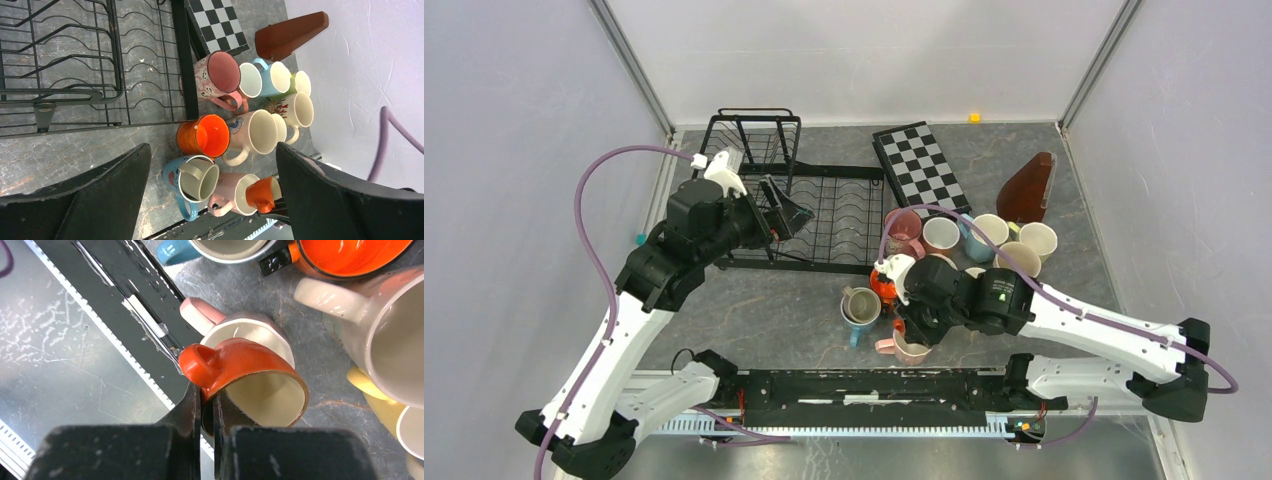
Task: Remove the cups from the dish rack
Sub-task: Place the cup into the cup.
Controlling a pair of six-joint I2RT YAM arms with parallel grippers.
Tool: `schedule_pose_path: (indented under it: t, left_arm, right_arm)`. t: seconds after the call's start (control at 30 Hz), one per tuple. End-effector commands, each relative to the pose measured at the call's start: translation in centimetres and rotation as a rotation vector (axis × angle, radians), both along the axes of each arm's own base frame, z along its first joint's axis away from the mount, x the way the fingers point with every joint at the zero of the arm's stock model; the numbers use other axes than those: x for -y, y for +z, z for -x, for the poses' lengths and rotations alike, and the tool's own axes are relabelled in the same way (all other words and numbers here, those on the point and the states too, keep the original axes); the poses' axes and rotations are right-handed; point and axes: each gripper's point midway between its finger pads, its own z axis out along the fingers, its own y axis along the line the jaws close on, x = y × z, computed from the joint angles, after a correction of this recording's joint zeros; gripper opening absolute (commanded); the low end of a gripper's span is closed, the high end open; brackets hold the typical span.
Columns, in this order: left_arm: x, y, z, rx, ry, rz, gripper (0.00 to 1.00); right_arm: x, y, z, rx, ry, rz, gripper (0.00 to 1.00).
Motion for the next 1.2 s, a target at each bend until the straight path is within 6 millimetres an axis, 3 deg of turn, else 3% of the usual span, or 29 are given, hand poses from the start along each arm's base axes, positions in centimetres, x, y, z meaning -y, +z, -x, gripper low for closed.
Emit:
schedule_pose_path:
  t: [0.0,0.37,0.77,1.17]
  left_arm:
    - [-0.5,0.9,0.1,0.055,0.001,-0.023,1.0]
    - [-0.3,0.4,0.1,0.04,-0.01,-0.023,1.0]
    - [-0.3,-0.1,0.3,0.03,-0.013,-0.022,1.0]
    - [-0.2,-0.3,0.3,0.025,-0.02,-0.025,1.0]
  right_arm:
    - [0.0,-0.8,-0.2,0.023,-0.029,0.013,0.0]
    - [0.0,-3.5,0.1,0.015,-0.034,0.048,0.0]
    - [0.0,-5.1,0.0,0.013,-0.028,0.085,0.0]
    - [-0.3,-4.7,-0.1,0.019,-0.039,0.069,0.22]
